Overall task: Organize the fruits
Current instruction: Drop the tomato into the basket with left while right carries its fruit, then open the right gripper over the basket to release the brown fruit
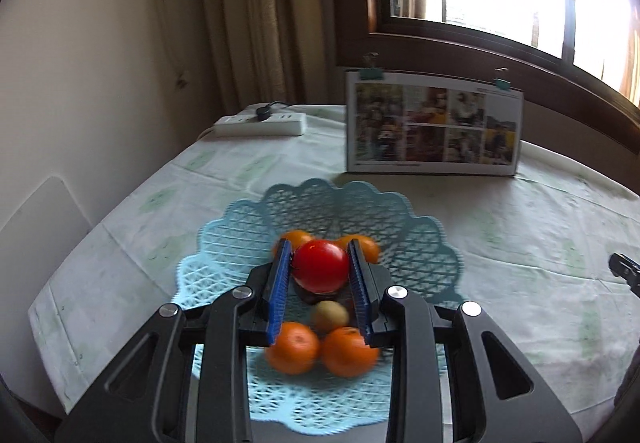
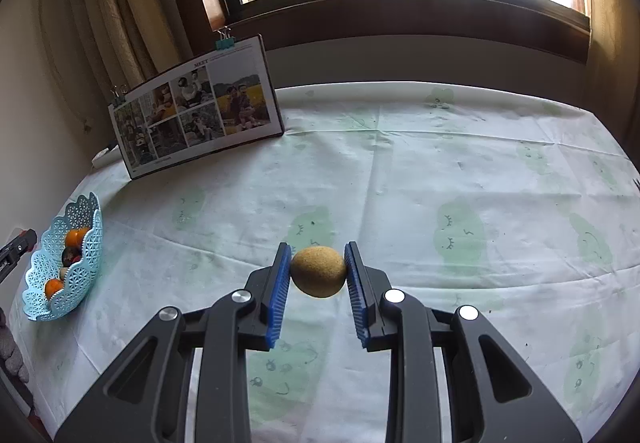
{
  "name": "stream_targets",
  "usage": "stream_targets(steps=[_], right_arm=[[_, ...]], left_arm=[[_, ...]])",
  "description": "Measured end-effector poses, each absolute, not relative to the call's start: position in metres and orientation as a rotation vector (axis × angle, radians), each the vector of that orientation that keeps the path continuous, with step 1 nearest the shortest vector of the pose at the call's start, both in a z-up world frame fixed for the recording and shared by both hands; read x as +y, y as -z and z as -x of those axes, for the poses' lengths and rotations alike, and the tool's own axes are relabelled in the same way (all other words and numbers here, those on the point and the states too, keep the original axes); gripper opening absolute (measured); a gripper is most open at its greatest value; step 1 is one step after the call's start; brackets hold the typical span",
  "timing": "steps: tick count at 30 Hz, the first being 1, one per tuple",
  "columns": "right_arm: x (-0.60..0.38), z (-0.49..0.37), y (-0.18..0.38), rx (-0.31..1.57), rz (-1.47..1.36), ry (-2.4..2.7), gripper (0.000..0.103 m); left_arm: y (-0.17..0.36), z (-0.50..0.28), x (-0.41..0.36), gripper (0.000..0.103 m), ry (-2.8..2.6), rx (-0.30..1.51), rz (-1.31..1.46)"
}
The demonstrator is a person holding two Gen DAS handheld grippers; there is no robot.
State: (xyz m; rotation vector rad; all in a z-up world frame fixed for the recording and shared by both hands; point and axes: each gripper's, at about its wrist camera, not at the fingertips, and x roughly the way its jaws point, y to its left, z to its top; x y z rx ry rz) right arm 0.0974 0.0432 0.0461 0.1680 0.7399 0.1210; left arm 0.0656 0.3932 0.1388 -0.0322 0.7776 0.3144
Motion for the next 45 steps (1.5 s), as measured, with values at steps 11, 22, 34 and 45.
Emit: stream_targets(steps=[11,22,34,45], right_arm=[[0.082,-0.087,-0.061,0.724,-0.159,-0.192,0.028],[0.164,-0.086,-0.084,0.707,-0.121,-0.348,0.028],[0.267,-0.097,-0.092,0.719,-0.047,-0.505,0.028],[0.302,-0.111,-0.076,0.754,-0.004,-0.512,0.029]], left_arm=[[-0.135,-0.057,0.424,0.061,-0.34,0.768,0.086],[-0.146,-0.024,0.453,0.07,-0.389,0.732,0.095],[-0.146,0.006,0.471,0.078,-0.412,0.718,0.09],[-0.14,0.014,0.477,0.096,-0.414,0.723,0.111]])
